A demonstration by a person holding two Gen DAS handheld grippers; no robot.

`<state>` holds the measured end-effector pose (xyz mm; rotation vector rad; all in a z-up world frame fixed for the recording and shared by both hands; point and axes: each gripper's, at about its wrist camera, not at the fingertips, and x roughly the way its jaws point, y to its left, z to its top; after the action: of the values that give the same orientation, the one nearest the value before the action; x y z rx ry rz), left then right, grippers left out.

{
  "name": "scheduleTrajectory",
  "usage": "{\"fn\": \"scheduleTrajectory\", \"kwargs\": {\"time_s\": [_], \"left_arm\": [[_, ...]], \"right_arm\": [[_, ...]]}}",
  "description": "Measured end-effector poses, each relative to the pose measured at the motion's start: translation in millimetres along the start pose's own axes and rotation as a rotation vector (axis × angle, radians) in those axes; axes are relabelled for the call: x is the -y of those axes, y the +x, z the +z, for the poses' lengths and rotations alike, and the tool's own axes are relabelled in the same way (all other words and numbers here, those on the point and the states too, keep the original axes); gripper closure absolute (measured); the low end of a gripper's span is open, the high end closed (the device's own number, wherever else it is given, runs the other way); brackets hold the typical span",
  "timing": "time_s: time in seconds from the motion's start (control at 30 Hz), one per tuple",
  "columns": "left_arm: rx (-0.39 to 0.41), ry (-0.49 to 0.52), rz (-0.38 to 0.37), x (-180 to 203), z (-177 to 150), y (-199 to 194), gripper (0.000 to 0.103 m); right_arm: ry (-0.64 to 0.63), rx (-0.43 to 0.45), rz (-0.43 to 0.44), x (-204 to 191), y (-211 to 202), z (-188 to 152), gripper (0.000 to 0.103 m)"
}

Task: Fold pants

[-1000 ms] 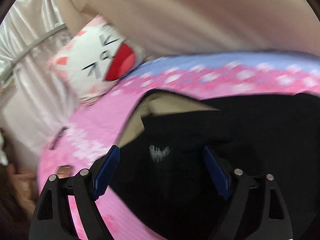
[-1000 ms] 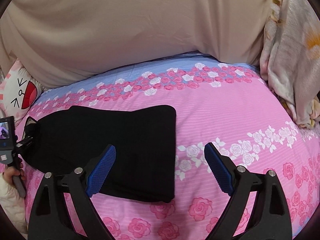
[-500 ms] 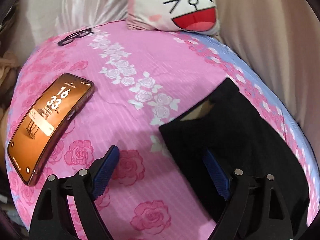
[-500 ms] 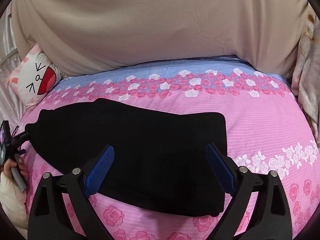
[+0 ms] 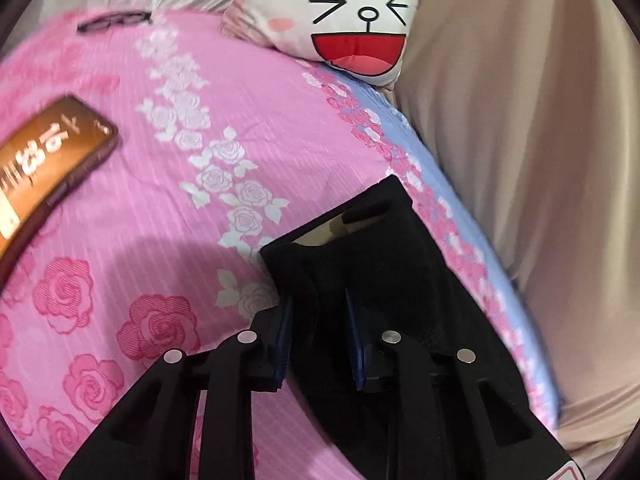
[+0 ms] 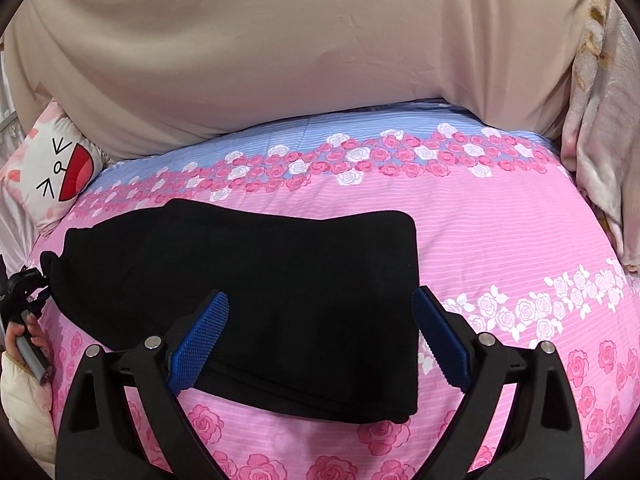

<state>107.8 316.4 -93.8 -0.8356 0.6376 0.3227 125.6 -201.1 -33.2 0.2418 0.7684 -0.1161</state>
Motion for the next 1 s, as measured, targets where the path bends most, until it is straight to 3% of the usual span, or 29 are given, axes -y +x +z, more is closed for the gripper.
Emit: {"fn": "scheduleTrajectory", "kwargs": {"time_s": [0.07, 0.13, 0.17, 0.23, 0.4, 0.5, 0.57, 0.6, 0.67, 0.73, 0.83, 0.93, 1.0], "left_arm": [[-0.009, -0.036, -0.038, -4, 0, -1, 0.073], [-0.011, -0.124, -0.085, -13, 0, -6, 0.046], [0.0, -0.18, -0.127, -19, -2, -11, 0.041], [0.037, -0.197, -0.151, -22, -2, -24, 0.029], [0.102, -0.143, -0.177, -13, 1, -45, 0.02], [0.069, -0.122, -0.131, -10, 2, -35, 0.02], [0.025, -0.139, -0.146, -12, 4, -22, 0.02], [-0.027, -0.146, -0.15, -11, 6, -9, 0.022], [-0.026, -0.104, -0.145, -5, 8, -3, 0.03], [-0.061, -0.068, -0.153, 1, 11, 4, 0.09], [-0.051, -0.065, -0.183, 5, 15, 0, 0.092], [0.032, 0.076, -0.21, 41, 10, -29, 0.092], [0.079, 0.222, -0.249, 84, -2, -52, 0.092]], "right_arm": [[-0.004, -0.003, 0.001, -1, 1, -1, 0.012], [-0.005, -0.008, 0.002, -1, 3, -1, 0.012], [-0.006, -0.009, 0.004, -2, 3, -2, 0.012], [-0.007, -0.007, 0.003, -2, 2, -1, 0.012], [-0.004, -0.01, 0.0, -1, 4, -1, 0.012], [-0.001, -0.01, 0.003, -2, 5, -1, 0.012], [-0.005, -0.008, 0.003, -4, 5, -1, 0.012], [-0.007, -0.008, 0.003, -5, 4, -1, 0.012], [-0.01, -0.004, -0.002, -6, 2, -1, 0.012], [-0.005, 0.001, -0.009, -5, 1, 0, 0.012], [0.01, 0.006, -0.019, 3, -2, 0, 0.012], [0.03, 0.015, -0.029, 13, -4, 0, 0.012], [0.045, 0.029, -0.033, 23, -8, -2, 0.012]]}}
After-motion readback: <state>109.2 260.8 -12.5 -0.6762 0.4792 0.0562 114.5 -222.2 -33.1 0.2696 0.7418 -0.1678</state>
